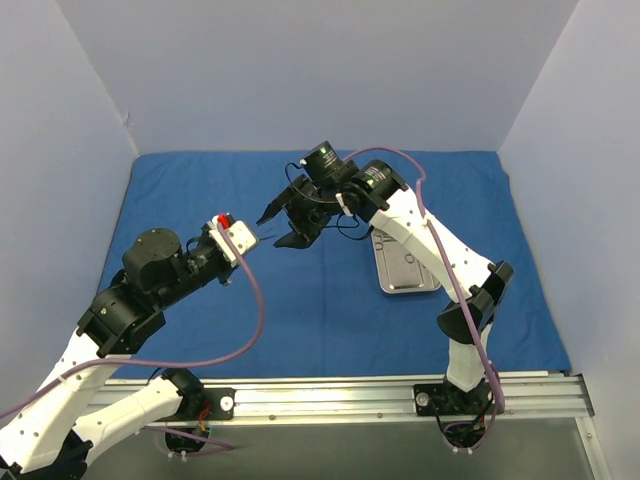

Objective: Open and lay out the surgical kit
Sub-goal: Place the medical item in the surgical kit.

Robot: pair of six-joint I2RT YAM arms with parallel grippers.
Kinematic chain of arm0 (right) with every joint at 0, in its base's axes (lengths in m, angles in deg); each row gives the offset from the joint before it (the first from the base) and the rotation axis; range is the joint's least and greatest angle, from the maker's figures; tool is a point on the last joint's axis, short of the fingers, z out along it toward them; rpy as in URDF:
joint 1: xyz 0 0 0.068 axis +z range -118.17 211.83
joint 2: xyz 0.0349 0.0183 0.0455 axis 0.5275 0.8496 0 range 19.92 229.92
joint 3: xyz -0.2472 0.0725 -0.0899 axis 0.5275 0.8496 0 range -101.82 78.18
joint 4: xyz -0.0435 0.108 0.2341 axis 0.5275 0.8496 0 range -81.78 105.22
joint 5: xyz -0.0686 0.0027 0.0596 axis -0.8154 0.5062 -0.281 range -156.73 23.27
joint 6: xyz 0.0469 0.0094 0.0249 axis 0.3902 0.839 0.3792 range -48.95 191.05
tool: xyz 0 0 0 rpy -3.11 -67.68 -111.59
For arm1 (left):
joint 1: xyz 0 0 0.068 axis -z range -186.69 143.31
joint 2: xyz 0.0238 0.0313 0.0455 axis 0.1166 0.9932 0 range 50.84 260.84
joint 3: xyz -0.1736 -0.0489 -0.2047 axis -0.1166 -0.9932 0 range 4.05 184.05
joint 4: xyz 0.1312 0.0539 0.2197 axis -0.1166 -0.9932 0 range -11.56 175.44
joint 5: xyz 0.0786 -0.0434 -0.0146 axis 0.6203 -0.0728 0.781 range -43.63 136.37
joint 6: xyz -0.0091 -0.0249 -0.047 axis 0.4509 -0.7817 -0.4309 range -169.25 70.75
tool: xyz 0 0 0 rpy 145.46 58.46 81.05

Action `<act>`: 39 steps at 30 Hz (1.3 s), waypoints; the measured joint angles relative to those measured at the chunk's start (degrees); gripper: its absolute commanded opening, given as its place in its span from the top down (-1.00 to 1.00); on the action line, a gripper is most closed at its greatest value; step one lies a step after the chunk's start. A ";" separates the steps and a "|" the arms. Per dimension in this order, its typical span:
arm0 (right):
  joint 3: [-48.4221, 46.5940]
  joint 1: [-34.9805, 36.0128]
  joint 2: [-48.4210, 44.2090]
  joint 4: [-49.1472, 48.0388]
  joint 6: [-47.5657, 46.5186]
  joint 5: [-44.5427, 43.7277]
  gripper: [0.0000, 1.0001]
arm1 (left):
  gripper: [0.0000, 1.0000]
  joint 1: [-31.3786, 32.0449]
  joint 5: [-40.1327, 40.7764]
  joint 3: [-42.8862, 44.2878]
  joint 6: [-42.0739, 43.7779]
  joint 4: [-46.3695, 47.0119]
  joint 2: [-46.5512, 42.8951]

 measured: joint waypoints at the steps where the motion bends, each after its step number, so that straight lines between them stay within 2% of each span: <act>1: -0.44 0.00 0.11 -0.26 0.09 0.00 -0.04 | 0.95 0.04 -0.85 -0.02 0.07 -0.04 -0.17; 10: -0.52 0.13 0.11 -0.72 2.14 -0.02 -0.02 | 0.95 0.13 -3.65 -0.13 1.16 -0.52 -0.81; 13: -0.52 0.76 0.13 -0.94 2.60 -0.09 0.23 | 0.95 0.13 -3.74 -0.15 1.51 -0.48 -0.46; 16: -0.50 1.55 0.20 -0.79 2.84 -0.31 0.73 | 0.95 0.07 -3.37 -0.15 1.92 -0.35 -0.11; 17: -0.48 1.70 0.24 -0.68 3.06 -0.48 1.00 | 0.95 0.00 -3.30 -0.15 1.99 -0.33 -0.07; 20: 0.02 1.77 0.24 -1.88 5.01 -0.59 1.00 | 0.88 0.02 -3.39 -0.15 2.36 -0.87 0.02; 21: 0.42 1.77 0.24 -2.25 5.40 -0.63 1.00 | 0.66 0.02 -3.23 -0.15 2.34 -0.92 0.11; 23: 1.29 1.77 0.24 -3.37 5.70 -0.61 1.00 | 0.48 0.04 -2.54 -0.15 1.29 -1.42 0.26; 24: 1.73 1.77 0.24 -3.96 5.46 -0.66 1.00 | 0.31 0.04 -2.34 -0.15 -0.02 -1.60 0.39; 27: 2.71 1.33 0.39 -5.49 4.37 -0.98 1.00 | 0.25 -0.50 -1.62 -0.15 -4.85 -1.66 0.96; 30: 2.64 0.68 1.84 -5.99 0.90 -2.32 1.00 | 0.04 -2.75 -1.42 -0.15 -11.67 -1.84 1.33; 31: 2.32 0.28 2.78 -5.97 -0.98 -3.30 1.00 | -0.13 -3.87 -1.38 -0.15 -14.69 -1.95 1.38; 34: 1.92 -1.16 6.21 -6.93 -7.58 -7.17 1.00 | -0.18 -7.10 -1.29 -0.39 -23.50 -2.23 1.16; 37: 1.97 -2.05 10.10 -8.90 -17.49 -12.76 1.00 | 0.11 -10.19 -1.38 -0.52 -31.61 -3.39 0.50; 39: 2.60 -2.64 12.48 -11.58 -26.16 -16.65 1.00 | 0.16 -12.90 -2.95 -0.52 -36.02 -4.87 0.39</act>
